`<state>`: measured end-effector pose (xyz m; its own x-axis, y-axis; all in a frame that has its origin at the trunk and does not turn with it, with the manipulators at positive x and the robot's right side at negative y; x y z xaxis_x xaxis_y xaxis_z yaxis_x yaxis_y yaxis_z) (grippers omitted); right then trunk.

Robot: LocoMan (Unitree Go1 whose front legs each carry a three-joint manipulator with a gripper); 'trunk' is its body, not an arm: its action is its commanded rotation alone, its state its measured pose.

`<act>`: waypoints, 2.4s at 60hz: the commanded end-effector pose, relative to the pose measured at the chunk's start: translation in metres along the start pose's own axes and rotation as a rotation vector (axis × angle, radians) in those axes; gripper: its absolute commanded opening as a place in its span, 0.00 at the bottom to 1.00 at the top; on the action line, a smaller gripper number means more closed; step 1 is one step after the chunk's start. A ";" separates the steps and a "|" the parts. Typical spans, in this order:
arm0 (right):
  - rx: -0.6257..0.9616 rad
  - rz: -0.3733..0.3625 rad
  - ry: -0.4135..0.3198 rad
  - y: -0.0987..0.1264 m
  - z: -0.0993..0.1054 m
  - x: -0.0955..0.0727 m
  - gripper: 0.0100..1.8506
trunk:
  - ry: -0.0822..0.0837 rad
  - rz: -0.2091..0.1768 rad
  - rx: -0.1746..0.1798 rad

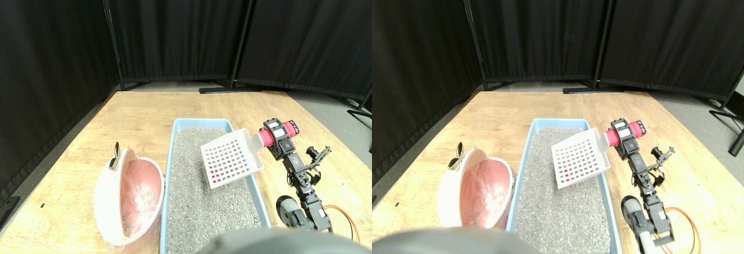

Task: Scoop (unimanual)

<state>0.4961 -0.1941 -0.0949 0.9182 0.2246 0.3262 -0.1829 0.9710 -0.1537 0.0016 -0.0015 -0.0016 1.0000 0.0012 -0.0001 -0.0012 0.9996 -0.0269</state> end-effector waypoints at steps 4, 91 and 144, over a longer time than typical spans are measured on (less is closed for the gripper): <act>-0.002 -0.005 -0.011 -0.005 0.008 0.008 0.03 | -0.014 0.008 -0.014; -0.391 0.193 0.130 -0.025 0.016 0.038 0.03 | -0.054 0.090 -0.088; -0.528 0.263 0.214 -0.014 -0.001 0.040 0.03 | -0.053 0.091 -0.096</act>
<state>0.5323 -0.2009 -0.0873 0.9251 0.3795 -0.0113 -0.2951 0.7001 -0.6502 0.0014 -0.0025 -0.0026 0.9956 0.0855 0.0384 -0.0808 0.9908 -0.1089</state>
